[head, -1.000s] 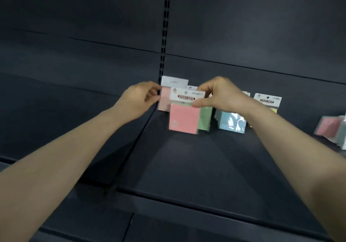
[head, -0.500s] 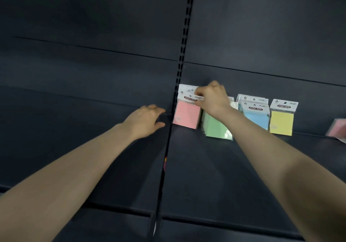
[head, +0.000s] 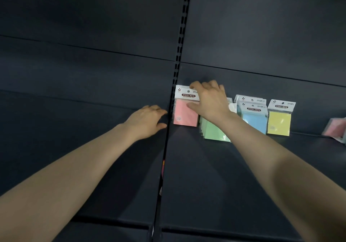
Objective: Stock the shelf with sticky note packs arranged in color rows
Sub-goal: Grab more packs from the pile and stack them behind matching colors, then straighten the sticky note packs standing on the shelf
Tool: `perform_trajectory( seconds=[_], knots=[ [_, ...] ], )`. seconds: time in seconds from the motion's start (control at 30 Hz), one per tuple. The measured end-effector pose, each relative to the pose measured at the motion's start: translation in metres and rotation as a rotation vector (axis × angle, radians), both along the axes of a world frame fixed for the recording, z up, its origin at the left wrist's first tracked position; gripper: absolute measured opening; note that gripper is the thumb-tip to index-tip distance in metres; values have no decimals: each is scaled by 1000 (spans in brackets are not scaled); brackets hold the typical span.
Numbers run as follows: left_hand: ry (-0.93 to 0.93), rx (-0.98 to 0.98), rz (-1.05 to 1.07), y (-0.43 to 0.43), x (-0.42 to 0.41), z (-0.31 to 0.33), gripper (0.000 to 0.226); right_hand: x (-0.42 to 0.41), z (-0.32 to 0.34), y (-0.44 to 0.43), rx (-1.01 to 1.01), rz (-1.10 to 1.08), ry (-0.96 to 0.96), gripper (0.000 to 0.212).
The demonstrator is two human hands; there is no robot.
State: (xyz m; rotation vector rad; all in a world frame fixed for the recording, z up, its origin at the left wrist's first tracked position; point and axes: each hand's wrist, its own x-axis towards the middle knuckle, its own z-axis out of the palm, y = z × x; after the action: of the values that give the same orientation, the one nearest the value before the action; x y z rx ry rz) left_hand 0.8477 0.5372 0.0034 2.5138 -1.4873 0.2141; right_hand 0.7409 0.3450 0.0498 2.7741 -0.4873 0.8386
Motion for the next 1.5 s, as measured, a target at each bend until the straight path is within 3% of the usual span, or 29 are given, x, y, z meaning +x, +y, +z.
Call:
perform_trajectory(
  seconds=[0.1, 0.37, 0.57, 0.77, 1.1, 1.5],
  knots=[
    [-2, 8, 1, -1, 0, -1, 56, -3, -3, 2, -102, -13, 111, 66],
    [-22, 16, 2, -3, 0, 0, 55, 0, -7, 5, -152, -45, 125, 59],
    [-122, -114, 28, 7, -3, 11, 45, -14, -5, 2, -152, 6, 15, 53],
    [-298, -251, -29, 11, -15, 35, 44, -57, 3, -2, -297, -33, -67, 42],
    [-475, -274, -199, -24, -97, 63, 44, -179, 9, -21, -398, -152, -48, 39],
    [-476, -281, -429, -142, -297, 60, 43, -417, 2, -96, -369, -326, 20, 40]
  ],
)
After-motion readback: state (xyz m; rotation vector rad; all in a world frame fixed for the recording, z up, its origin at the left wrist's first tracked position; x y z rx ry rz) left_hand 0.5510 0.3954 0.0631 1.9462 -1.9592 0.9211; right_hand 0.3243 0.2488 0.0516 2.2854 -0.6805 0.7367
